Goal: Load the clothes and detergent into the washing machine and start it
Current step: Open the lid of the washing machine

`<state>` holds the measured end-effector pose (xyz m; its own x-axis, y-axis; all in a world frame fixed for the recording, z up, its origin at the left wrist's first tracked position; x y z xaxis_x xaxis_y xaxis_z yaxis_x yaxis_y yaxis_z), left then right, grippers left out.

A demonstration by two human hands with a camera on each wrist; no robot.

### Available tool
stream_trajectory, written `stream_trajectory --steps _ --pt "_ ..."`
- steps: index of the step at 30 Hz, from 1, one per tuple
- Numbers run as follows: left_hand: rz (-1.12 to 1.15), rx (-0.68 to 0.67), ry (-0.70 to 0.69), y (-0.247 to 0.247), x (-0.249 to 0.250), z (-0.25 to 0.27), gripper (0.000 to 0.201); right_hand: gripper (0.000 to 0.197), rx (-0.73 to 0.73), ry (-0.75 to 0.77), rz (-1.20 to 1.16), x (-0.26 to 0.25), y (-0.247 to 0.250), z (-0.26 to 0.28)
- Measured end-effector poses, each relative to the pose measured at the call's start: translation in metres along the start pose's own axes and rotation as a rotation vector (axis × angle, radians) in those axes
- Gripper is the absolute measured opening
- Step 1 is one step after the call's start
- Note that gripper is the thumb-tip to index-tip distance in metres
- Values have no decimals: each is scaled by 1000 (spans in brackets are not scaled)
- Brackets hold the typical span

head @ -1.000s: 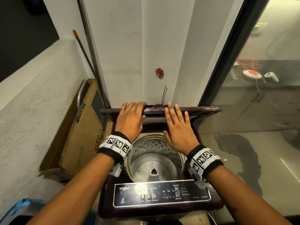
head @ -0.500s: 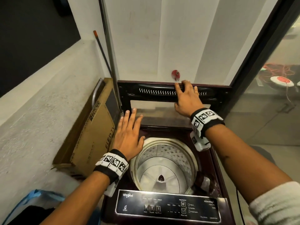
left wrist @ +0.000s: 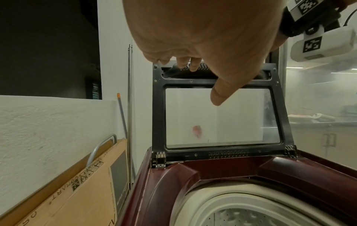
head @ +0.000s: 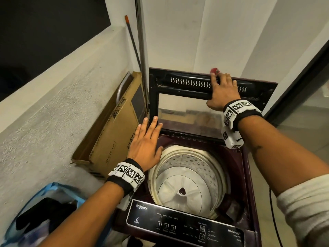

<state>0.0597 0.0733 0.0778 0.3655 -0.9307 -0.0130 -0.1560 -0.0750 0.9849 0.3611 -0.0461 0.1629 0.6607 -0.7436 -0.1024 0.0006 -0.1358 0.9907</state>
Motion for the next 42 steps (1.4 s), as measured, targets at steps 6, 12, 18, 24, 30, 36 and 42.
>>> stream_trajectory --steps 6,12,18,24,30,36,42 --pt "-8 -44 33 -12 3 6 81 111 9 26 -12 10 -9 -12" --pt "-12 -63 68 -21 7 10 81 112 6 19 -3 12 -15 -23" --pt "-18 -76 77 -26 10 12 81 117 3 32 14 14 -23 -25" --pt "3 -72 100 -26 12 12 87 119 7 62 25 15 -28 -22" --pt "-12 -81 121 -26 11 20 89 111 20 150 35 28 -30 -14" --pt "-17 -103 151 -30 16 33 89 107 68 198 29 41 -40 8" --pt "-3 -90 215 -24 22 46 90 101 32 210 -36 37 -56 31"
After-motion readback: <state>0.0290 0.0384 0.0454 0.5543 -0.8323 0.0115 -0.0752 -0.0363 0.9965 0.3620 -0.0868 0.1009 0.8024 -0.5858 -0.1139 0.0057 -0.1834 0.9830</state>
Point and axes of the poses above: each hand's wrist, its own z-axis away from the middle knuckle, its own y-axis out of the back of the hand, x = y × z, the point moved 1 cm from there along -z, towards the middle knuckle, and after that the axes turned 7 degrees about -z, right-handed, at the moved point
